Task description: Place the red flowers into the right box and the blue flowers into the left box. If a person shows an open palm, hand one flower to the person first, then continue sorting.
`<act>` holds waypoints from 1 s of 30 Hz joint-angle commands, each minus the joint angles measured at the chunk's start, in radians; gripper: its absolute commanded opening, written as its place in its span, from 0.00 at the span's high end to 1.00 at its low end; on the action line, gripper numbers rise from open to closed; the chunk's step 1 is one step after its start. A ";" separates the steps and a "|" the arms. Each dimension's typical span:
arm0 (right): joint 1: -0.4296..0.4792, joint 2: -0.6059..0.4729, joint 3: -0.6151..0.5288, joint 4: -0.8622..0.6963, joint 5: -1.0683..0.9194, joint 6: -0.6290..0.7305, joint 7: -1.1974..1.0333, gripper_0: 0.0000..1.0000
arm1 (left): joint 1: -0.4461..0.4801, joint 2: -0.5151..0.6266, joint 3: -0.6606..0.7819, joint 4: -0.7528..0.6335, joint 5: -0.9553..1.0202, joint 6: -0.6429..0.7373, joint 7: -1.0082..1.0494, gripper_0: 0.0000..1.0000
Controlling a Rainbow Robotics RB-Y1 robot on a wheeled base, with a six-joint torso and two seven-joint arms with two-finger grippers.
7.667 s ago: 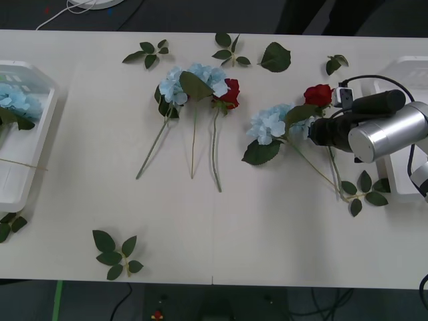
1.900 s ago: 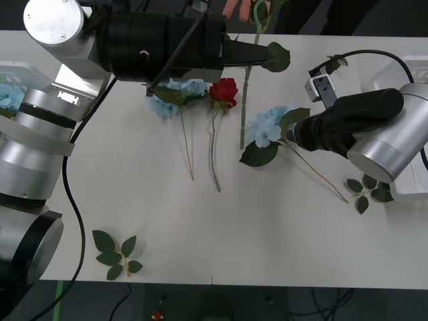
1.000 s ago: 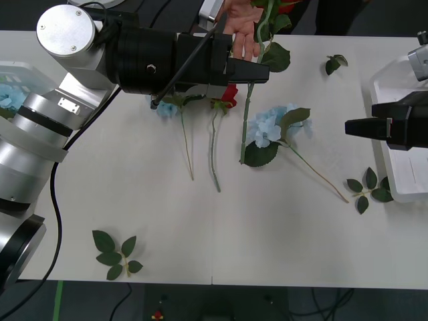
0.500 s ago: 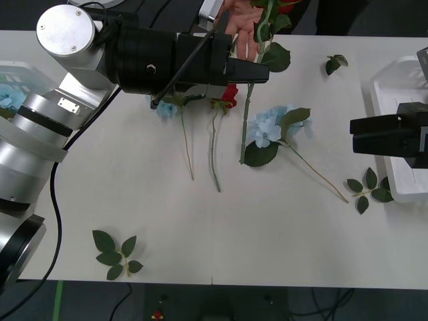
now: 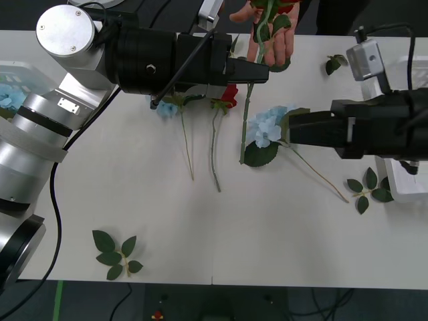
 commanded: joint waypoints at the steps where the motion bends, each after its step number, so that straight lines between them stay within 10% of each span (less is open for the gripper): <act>1: -0.081 0.024 0.117 0.002 0.009 -0.098 0.021 0.00 | 0.010 0.030 -0.005 -0.037 0.015 -0.008 -0.075 1.00; 13: -0.156 0.036 0.314 0.003 0.016 -0.299 0.027 0.03 | 0.010 0.030 -0.005 -0.037 0.015 -0.008 -0.075 1.00; 15: -0.161 0.044 0.321 0.008 0.018 -0.307 0.024 0.87 | 0.010 0.030 -0.005 -0.037 0.015 -0.008 -0.075 1.00; 16: -0.161 0.046 0.321 0.009 0.016 -0.307 0.023 0.98 | 0.010 0.030 -0.005 -0.037 0.015 -0.008 -0.075 1.00; 30: -0.169 0.061 0.321 0.018 0.016 -0.307 0.024 1.00 | 0.010 0.030 -0.005 -0.037 0.015 -0.008 -0.075 1.00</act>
